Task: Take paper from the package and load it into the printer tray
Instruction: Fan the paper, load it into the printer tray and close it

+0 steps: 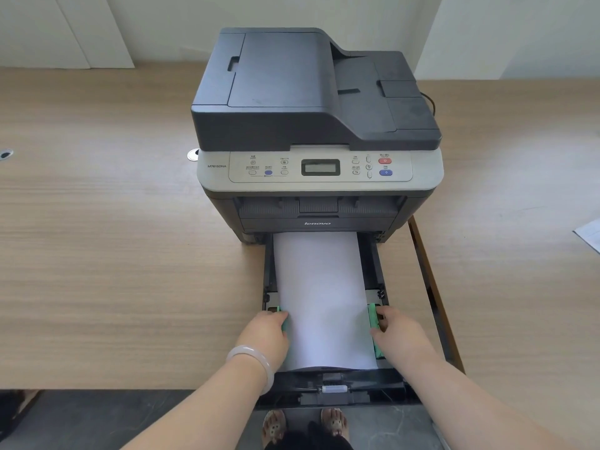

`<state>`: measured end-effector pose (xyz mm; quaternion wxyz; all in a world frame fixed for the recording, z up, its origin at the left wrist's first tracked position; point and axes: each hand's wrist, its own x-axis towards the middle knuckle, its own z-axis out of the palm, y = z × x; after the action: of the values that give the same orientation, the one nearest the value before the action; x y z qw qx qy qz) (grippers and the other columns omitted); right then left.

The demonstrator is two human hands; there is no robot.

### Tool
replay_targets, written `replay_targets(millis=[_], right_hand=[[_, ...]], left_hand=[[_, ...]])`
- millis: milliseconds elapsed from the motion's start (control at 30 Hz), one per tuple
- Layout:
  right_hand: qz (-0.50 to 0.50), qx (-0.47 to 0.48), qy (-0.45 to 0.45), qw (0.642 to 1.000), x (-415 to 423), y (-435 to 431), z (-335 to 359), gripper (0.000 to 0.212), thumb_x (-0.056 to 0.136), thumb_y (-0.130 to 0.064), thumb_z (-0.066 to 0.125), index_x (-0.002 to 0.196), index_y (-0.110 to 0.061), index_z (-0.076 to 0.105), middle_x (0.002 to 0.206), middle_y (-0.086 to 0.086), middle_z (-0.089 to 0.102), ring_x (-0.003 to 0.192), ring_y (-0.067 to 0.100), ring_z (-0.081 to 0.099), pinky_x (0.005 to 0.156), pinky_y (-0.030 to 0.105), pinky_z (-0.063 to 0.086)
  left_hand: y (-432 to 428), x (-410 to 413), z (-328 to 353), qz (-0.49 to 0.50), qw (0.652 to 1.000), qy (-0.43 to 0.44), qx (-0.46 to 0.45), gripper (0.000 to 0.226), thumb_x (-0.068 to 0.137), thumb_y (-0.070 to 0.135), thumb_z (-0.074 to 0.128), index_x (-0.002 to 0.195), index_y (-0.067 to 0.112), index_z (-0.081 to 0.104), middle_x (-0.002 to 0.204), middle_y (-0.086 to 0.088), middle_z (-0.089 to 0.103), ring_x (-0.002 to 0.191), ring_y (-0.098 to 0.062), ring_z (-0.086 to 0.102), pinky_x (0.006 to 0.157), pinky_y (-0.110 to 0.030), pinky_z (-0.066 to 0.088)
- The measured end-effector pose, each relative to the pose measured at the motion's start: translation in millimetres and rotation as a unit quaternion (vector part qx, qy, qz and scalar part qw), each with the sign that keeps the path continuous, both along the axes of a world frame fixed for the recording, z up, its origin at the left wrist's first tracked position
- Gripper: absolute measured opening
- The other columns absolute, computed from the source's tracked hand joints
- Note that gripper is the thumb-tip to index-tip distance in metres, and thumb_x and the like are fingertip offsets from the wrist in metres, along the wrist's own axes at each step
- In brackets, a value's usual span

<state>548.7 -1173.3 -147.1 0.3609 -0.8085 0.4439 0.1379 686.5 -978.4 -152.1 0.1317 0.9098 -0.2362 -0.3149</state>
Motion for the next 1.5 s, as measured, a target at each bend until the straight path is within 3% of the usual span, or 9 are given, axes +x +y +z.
replay_targets(millis=[167,300,400,500,600,800,1133,1267,1500], right_hand=[[0.013,-0.021,0.007,1.0,-1.1,-0.2,-3.6,0.053,0.091,-0.018,0.055,0.141,-0.019,0.037,0.128,0.008,0.06,0.108,0.025,0.061,0.088,0.035,0.054],[0.03,-0.084,-0.048,0.995,-3.5,5.3,1.7,0.051,0.092,-0.018,0.052,0.14,-0.023,0.036,0.128,0.008,0.057,0.11,0.024,0.058,0.089,0.037,0.053],[0.123,-0.188,-0.099,0.969,-0.3,16.6,3.8,0.052,0.092,-0.023,0.045,0.142,-0.028,0.031,0.146,0.001,0.04,0.13,0.019,0.038,0.106,0.034,0.036],[0.25,-0.215,-0.069,0.942,8.9,31.3,-1.3,0.058,0.096,-0.04,0.035,0.149,-0.032,0.013,0.159,-0.002,0.011,0.145,0.018,0.009,0.116,0.034,0.008],[0.325,-0.219,-0.009,0.92,9.4,38.4,-15.1,0.062,0.096,-0.049,0.021,0.15,-0.03,-0.001,0.16,-0.001,-0.006,0.145,0.019,-0.011,0.114,0.038,-0.012],[0.363,-0.238,0.068,0.898,5.8,37.3,-29.7,0.067,0.093,-0.055,0.017,0.149,-0.027,-0.009,0.158,0.001,-0.016,0.144,0.023,-0.019,0.099,0.038,-0.035],[0.354,-0.239,0.1,0.899,4.6,38.8,-28.3,0.066,0.093,-0.053,0.018,0.148,-0.032,-0.013,0.157,-0.003,-0.022,0.144,0.019,-0.016,0.096,0.047,-0.036],[0.347,-0.23,0.092,0.904,3.1,37.1,-28.3,0.066,0.093,-0.053,0.019,0.148,-0.032,-0.013,0.158,0.0,-0.02,0.145,0.018,-0.015,0.108,0.045,-0.026],[0.308,-0.217,0.008,0.926,2.2,30.4,-23.9,0.061,0.095,-0.03,0.034,0.15,-0.031,0.008,0.161,-0.002,0.003,0.146,0.017,0.003,0.117,0.037,-0.003]], left_hand=[[-3.6,3.2,-3.7,-0.045,0.997,-0.046,0.04,0.046,0.092,0.013,0.042,0.137,0.019,0.042,0.138,-0.007,0.044,0.108,-0.023,0.058,0.087,-0.028,0.047],[-1.6,-2.6,-2.3,-0.024,0.995,-0.092,-0.014,0.052,0.095,0.023,0.041,0.145,0.02,0.028,0.148,-0.005,0.03,0.118,-0.019,0.051,0.096,-0.027,0.044],[-7.7,-7.5,0.4,-0.069,0.985,-0.151,-0.051,0.059,0.095,0.032,0.037,0.148,0.022,0.015,0.156,-0.003,0.016,0.136,-0.024,0.028,0.111,-0.034,0.03],[-17.4,-11.6,-4.5,-0.149,0.972,-0.182,-0.027,0.063,0.096,0.043,0.027,0.149,0.024,-0.002,0.16,0.001,-0.007,0.146,-0.02,0.0,0.117,-0.037,0.006],[-19.6,-14.3,-18.0,-0.196,0.964,-0.175,0.024,0.067,0.095,0.052,0.02,0.147,0.027,-0.014,0.157,0.002,-0.022,0.144,-0.019,-0.016,0.115,-0.042,-0.009],[-14.8,-15.6,-39.3,-0.261,0.939,-0.202,0.098,0.073,0.089,0.064,0.012,0.136,0.028,-0.031,0.144,-0.003,-0.044,0.132,-0.024,-0.041,0.105,-0.051,-0.027],[-12.3,-16.4,-41.2,-0.276,0.935,-0.197,0.104,0.073,0.09,0.064,0.015,0.134,0.029,-0.031,0.144,-0.008,-0.044,0.131,-0.028,-0.042,0.105,-0.051,-0.027],[-9.1,-16.1,-42.0,-0.276,0.937,-0.199,0.078,0.071,0.091,0.062,0.015,0.138,0.029,-0.027,0.145,-0.006,-0.042,0.132,-0.027,-0.041,0.105,-0.049,-0.027],[3.0,-4.8,-35.5,-0.22,0.953,-0.207,-0.018,0.055,0.096,0.041,0.018,0.149,0.027,0.013,0.16,0.002,-0.003,0.145,-0.019,-0.013,0.116,-0.039,-0.006]])
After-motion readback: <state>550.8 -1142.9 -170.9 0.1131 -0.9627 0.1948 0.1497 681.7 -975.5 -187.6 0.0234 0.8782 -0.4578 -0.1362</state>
